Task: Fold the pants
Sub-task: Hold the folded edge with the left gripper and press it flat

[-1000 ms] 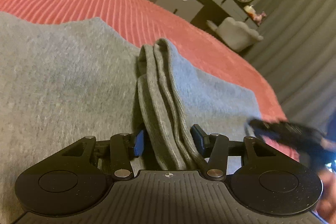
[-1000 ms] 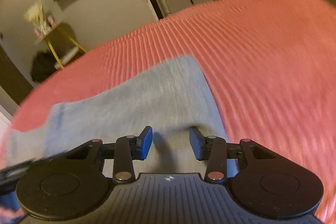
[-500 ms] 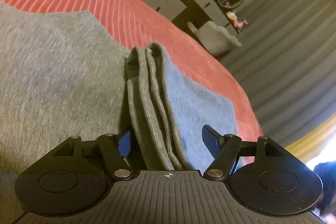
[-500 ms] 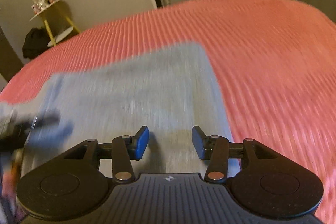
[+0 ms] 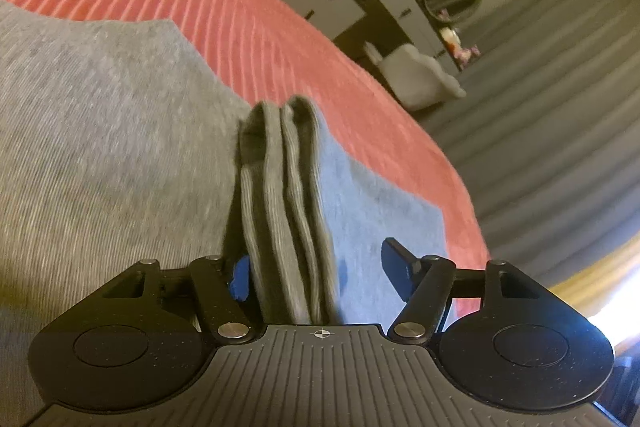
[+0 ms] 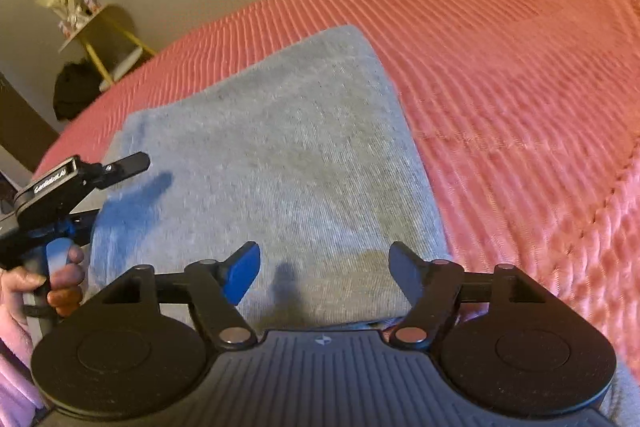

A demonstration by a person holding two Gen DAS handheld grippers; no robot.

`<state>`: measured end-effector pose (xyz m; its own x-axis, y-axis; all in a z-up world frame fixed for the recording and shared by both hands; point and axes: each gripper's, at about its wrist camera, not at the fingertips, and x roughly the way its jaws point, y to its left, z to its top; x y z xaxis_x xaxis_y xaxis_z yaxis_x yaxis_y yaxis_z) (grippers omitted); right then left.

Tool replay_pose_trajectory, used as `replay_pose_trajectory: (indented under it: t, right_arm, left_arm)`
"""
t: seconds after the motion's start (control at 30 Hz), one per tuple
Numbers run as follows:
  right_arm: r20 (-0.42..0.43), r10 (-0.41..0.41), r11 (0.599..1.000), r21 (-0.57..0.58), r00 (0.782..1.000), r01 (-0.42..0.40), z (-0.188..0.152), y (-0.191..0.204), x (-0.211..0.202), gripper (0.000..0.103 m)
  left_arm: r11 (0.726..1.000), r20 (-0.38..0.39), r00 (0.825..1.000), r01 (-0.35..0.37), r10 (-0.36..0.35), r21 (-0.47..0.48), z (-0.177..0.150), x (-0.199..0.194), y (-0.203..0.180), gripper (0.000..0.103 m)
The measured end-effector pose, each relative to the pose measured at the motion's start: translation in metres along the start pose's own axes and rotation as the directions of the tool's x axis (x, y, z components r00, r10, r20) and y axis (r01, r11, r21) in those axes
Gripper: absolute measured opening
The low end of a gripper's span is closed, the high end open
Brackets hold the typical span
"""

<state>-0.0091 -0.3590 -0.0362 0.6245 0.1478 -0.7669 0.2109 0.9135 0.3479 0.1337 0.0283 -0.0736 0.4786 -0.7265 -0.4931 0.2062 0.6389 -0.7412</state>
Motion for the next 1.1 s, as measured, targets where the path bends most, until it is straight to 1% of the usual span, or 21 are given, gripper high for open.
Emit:
replay_pose_trajectory:
  t: [0.1,0.13,0.17,0.2,0.27,0.33,0.4,0.47,0.5,0.53,0.6,0.63,0.67,0.7,0.77,0.83,0.9,0.93,0.97,1.03,1.1]
  right_arm:
    - [0.02,0.012,1.0,0.029,1.0,-0.013,-0.001,-0.002,-0.002,0.072]
    - [0.027,0.015,0.999,0.036,1.0,-0.016,-0.002,-0.004,-0.004,0.072]
    - [0.034,0.016,0.999,0.044,0.999,-0.018,-0.002,-0.005,-0.005,0.072]
    - [0.042,0.012,0.999,0.05,0.999,-0.014,-0.002,-0.004,-0.007,0.072]
    - [0.059,-0.006,0.999,0.046,0.998,0.003,-0.004,-0.002,-0.01,0.072]
    - [0.073,-0.023,0.999,0.037,0.997,0.02,-0.004,0.001,-0.013,0.072]
    - [0.101,-0.026,0.999,0.029,0.995,0.024,-0.005,0.006,-0.016,0.072]
    - [0.131,-0.018,1.0,0.018,0.991,0.016,-0.003,0.01,-0.017,0.072]
    - [0.145,-0.021,1.0,0.019,0.989,0.018,-0.001,0.013,-0.017,0.072]
    - [0.15,-0.026,1.0,0.022,0.988,0.023,0.0,0.014,-0.016,0.073]
    - [0.15,-0.044,0.999,0.03,0.988,0.04,0.003,0.018,-0.012,0.078]
    - [0.149,-0.059,0.998,0.035,0.987,0.054,0.004,0.019,-0.009,0.079]
    - [0.147,-0.069,0.997,0.038,0.987,0.064,0.004,0.019,-0.004,0.079]
    - [0.142,-0.074,0.997,0.04,0.987,0.069,0.004,0.019,-0.002,0.079]
    - [0.123,-0.086,0.995,0.052,0.989,0.08,0.003,0.016,0.002,0.08]
    - [0.116,-0.081,0.996,0.052,0.99,0.076,0.001,0.013,0.004,0.083]
    - [0.108,-0.074,0.996,0.048,0.991,0.07,0.0,0.008,0.007,0.084]
    - [0.105,-0.07,0.997,0.051,0.992,0.065,0.0,0.006,0.008,0.085]
    - [0.099,-0.061,0.997,0.061,0.993,0.055,0.0,0.004,0.01,0.086]
    - [0.098,-0.049,0.996,0.078,0.994,0.041,0.0,0.001,0.011,0.088]
    - [0.102,-0.031,0.996,0.09,0.994,0.022,0.0,-0.001,0.01,0.089]
  left_arm:
    - [0.997,0.002,1.0,0.012,-0.012,-0.082,0.009,0.006,0.007,0.062]
    - [0.995,0.001,1.0,0.019,-0.019,-0.103,0.011,0.008,0.01,0.055]
    - [0.992,0.002,1.0,0.031,-0.031,-0.123,0.014,0.01,0.012,0.036]
    - [0.99,0.01,0.999,0.045,-0.044,-0.133,0.015,0.012,0.014,0.023]
    - [0.994,0.056,0.997,0.057,-0.052,-0.095,0.017,0.008,0.01,0.019]
    - [0.995,0.106,0.989,0.098,-0.1,0.028,0.018,-0.004,-0.007,0.018]
    - [0.979,0.152,0.98,0.097,-0.125,0.181,0.017,-0.018,-0.031,0.018]
    - [0.959,0.201,0.975,0.032,-0.092,0.282,0.015,-0.025,-0.045,0.019]
    - [0.956,0.213,0.975,-0.007,-0.058,0.293,0.015,-0.024,-0.043,0.02]
    - [0.958,0.216,0.976,-0.047,-0.016,0.282,0.015,-0.021,-0.038,0.025]
    - [0.956,0.208,0.968,-0.187,0.141,0.225,0.016,-0.009,-0.02,0.038]
    - [0.955,0.185,0.965,-0.221,0.185,0.2,0.017,-0.005,-0.011,0.043]
    - [0.963,0.138,0.973,-0.206,0.183,0.172,0.019,-0.003,-0.001,0.046]
    - [0.975,0.109,0.983,-0.165,0.15,0.146,0.021,-0.006,0.005,0.047]
    - [0.987,0.073,0.991,-0.12,0.112,0.105,0.024,-0.013,0.006,0.065]
    - [0.993,0.034,0.996,-0.089,0.087,0.072,0.023,-0.019,0.004,0.071]
    - [0.996,-0.069,0.995,-0.066,0.071,0.063,0.017,-0.019,0.003,0.073]
    - [0.995,-0.114,0.99,-0.081,0.088,0.065,0.016,-0.017,0.004,0.073]
    - [0.99,-0.138,0.983,-0.11,0.121,0.083,0.011,-0.017,0.002,0.071]
    - [0.982,-0.142,0.978,-0.132,0.151,0.133,0.002,-0.022,-0.005,0.071]
    - [0.985,-0.172,0.976,-0.112,0.134,0.135,-0.005,-0.025,-0.01,0.071]
